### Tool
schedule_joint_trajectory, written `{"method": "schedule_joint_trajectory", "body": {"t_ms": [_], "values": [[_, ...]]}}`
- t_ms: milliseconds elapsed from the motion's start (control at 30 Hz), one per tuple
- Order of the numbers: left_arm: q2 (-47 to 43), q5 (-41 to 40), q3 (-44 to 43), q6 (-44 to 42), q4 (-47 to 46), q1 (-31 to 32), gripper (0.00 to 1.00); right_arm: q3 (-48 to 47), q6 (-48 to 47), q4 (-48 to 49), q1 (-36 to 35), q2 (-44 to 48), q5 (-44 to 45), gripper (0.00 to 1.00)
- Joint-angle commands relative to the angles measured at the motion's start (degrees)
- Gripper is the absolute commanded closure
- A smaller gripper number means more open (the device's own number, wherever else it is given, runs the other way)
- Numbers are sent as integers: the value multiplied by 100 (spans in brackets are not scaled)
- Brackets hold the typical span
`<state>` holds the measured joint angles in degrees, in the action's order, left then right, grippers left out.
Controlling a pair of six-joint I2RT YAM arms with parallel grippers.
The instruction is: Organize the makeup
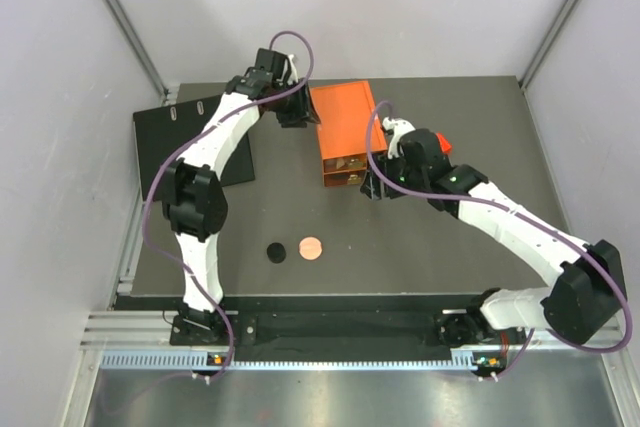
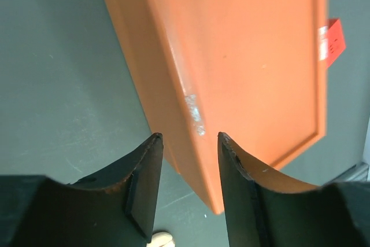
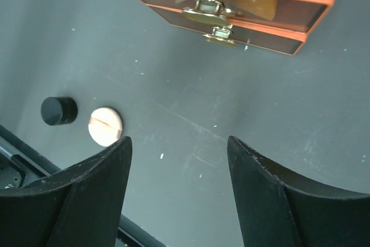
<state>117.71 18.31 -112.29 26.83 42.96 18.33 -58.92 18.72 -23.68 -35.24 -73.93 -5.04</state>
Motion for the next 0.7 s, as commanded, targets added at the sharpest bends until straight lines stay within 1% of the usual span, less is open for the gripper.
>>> {"method": "schedule_joint_trajectory", "body": {"t_ms": [0,100,133,200,233,267,400,533,567,667], "values": [[-609,-345,-600,-239,160,-13,53,11,202,399,-158,300,152,33],[-556,-617,-820,-458,397,144,62,73,325,478,-193,248,187,34],[-539,-635,-864,-494,432,206,71,99,369,522,-202,222,213,34],[-390,-513,-996,-538,494,276,82,143,422,653,-211,134,223,34],[-233,-469,-1075,-565,520,303,92,161,404,698,-246,81,223,34],[-135,-460,-1293,-617,694,338,100,170,422,750,-255,-24,223,34],[287,-529,-1717,-793,1030,513,100,196,387,1101,-308,-358,223,34],[507,-714,-1717,-863,1100,584,100,126,281,1322,-395,-753,258,35],[533,-897,-1761,-959,1161,610,100,109,281,1348,-413,-885,275,34],[613,-1118,-1630,-1083,1215,698,100,21,325,1471,-439,-1114,301,35]]}}
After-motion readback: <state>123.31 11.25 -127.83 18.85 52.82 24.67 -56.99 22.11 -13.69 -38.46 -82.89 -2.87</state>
